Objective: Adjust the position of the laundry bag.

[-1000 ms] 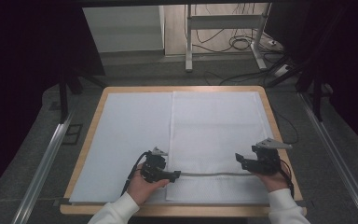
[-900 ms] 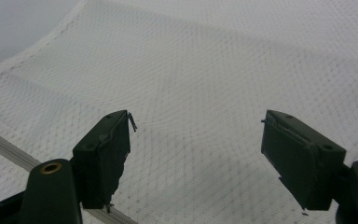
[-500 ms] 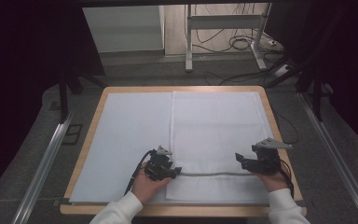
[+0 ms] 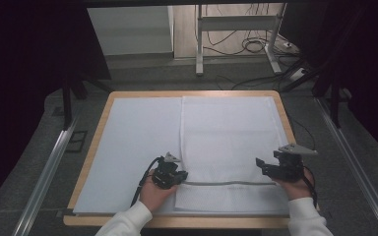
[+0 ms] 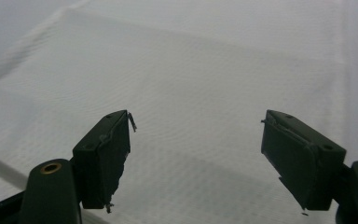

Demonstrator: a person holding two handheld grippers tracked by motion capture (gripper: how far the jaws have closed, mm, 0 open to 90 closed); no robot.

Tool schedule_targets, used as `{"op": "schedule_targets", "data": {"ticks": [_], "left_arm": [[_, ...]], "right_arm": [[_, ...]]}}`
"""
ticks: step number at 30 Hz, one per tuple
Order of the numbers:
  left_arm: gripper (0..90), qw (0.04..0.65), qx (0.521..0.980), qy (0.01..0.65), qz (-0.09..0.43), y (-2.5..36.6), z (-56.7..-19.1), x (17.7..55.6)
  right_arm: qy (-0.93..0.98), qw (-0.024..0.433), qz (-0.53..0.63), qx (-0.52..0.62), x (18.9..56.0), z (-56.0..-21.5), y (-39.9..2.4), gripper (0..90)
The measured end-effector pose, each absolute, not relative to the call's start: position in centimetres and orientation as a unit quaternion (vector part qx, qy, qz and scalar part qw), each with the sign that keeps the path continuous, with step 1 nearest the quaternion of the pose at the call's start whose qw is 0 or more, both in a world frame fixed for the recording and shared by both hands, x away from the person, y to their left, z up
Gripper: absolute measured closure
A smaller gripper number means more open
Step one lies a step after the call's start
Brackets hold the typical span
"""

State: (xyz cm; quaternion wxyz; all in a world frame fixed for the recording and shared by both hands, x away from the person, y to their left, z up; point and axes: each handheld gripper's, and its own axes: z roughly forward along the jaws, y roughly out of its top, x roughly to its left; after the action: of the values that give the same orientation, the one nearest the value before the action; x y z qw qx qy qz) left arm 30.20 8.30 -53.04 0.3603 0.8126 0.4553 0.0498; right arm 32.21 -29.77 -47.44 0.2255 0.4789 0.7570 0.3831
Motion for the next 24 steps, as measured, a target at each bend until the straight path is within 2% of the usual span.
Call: {"op": "schedule_targets", "data": {"ticks": [6, 13, 24], "left_arm": [[87.0, 0.364, 0.811, 0.456, 0.049, 8.3, -53.1, 30.2], [87.0, 0.367, 0.807, 0.46, 0.046, 8.4, -53.1, 30.2], [87.0, 0.37, 0.806, 0.459, 0.045, 8.5, -53.1, 30.1]], "right_arm": [[0.742, 0.206, 0.368, 0.522, 32.8, -46.7, -32.9, 24.5], [0.739, 0.185, 0.335, 0.554, 33.7, -47.6, -35.6, 26.3], [0.747, 0.171, 0.295, 0.571, 34.4, -48.8, -36.3, 36.3]]}}
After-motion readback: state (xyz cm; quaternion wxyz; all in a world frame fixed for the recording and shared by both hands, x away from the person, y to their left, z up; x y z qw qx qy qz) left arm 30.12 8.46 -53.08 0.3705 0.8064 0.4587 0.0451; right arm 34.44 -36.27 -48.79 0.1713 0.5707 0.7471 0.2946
